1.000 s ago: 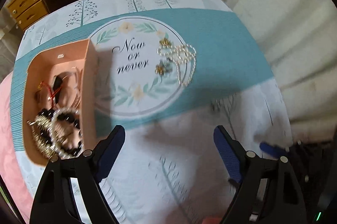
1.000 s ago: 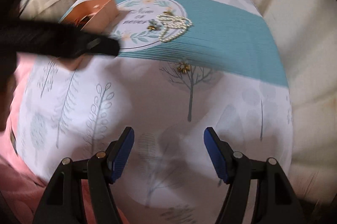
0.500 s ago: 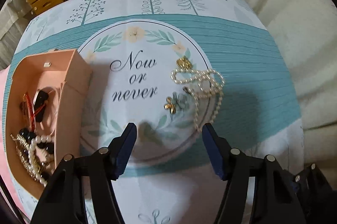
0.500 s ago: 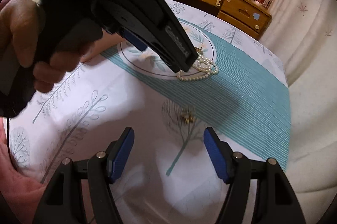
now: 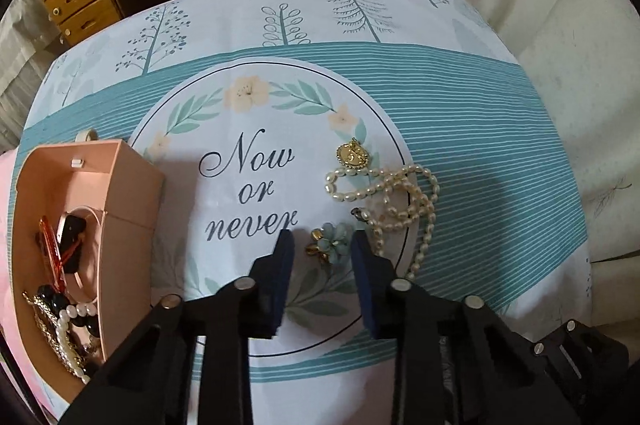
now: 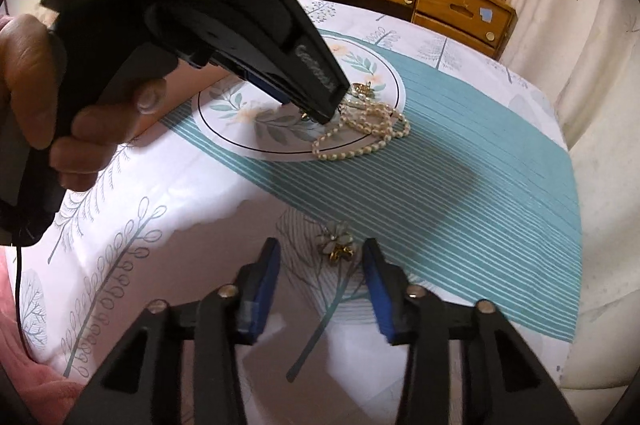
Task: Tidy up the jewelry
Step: 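Grasp the blue flower brooch with the left gripper, then carry the brooch into the pink tray and open the left gripper, then move the left gripper to the gold pendant while the right reaches the pearl strand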
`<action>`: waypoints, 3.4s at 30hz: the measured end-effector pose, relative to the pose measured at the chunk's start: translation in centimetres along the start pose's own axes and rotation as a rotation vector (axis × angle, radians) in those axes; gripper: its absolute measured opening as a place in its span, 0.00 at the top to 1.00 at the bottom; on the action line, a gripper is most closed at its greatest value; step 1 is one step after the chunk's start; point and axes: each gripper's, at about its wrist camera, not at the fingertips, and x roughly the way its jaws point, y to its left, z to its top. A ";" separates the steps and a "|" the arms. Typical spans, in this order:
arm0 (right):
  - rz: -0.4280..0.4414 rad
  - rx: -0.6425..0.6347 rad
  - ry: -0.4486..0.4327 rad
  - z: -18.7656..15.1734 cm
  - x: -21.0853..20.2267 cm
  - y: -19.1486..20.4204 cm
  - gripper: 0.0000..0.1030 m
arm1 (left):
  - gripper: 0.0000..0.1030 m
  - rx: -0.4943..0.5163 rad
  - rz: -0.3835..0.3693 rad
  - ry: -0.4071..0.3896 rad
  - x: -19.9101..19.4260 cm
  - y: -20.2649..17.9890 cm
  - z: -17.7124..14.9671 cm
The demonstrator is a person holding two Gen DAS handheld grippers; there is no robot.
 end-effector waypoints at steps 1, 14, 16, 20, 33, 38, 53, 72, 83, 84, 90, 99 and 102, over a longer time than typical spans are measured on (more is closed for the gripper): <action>0.006 0.000 -0.003 0.0 -0.1 0.1 0.68 | 0.77 0.004 0.003 0.001 0.0 0.0 0.0; 0.032 0.032 0.001 0.5 -0.1 -0.5 0.88 | 0.85 0.011 -0.029 -0.010 -1.4 0.5 0.0; 0.030 0.030 0.001 0.4 -0.1 -0.6 0.88 | 0.85 0.005 -0.038 -0.016 -2.0 0.8 -0.2; 0.034 0.061 -0.006 0.5 -0.7 -0.5 0.88 | 0.85 0.004 -0.046 -0.034 -3.7 1.4 -0.8; 0.075 0.198 -0.087 2.4 -4.1 0.6 0.88 | 0.85 -0.054 -0.075 -0.069 -11.0 5.2 -4.3; 0.099 0.269 -0.134 3.9 -5.4 1.3 0.88 | 0.85 -0.082 -0.065 -0.092 -13.4 7.1 -5.7; 0.064 0.365 -0.212 8.5 -7.9 7.3 0.88 | 0.85 0.019 -0.124 -0.133 -18.4 13.8 -7.8; -0.031 0.474 -0.246 12.0 -5.7 16.7 0.88 | 0.85 0.205 -0.166 -0.124 -17.8 20.1 -6.1; -0.083 0.534 -0.225 11.5 -6.0 16.3 0.64 | 0.48 0.155 -0.187 -0.063 -17.7 20.9 -5.8; -0.087 0.544 -0.218 11.4 -6.1 15.9 0.64 | 0.45 0.151 -0.181 -0.054 -17.6 20.8 -5.8; -0.094 0.628 -0.148 9.3 -6.4 13.5 0.47 | 0.38 0.160 -0.179 0.012 -17.4 19.1 -5.9; -0.149 0.553 -0.018 6.2 -6.7 8.1 0.34 | 0.24 0.221 -0.129 0.102 -16.2 11.8 -3.2; -0.162 0.481 0.001 5.6 -6.5 5.9 0.31 | 0.20 0.209 -0.098 0.122 -15.0 9.2 -2.0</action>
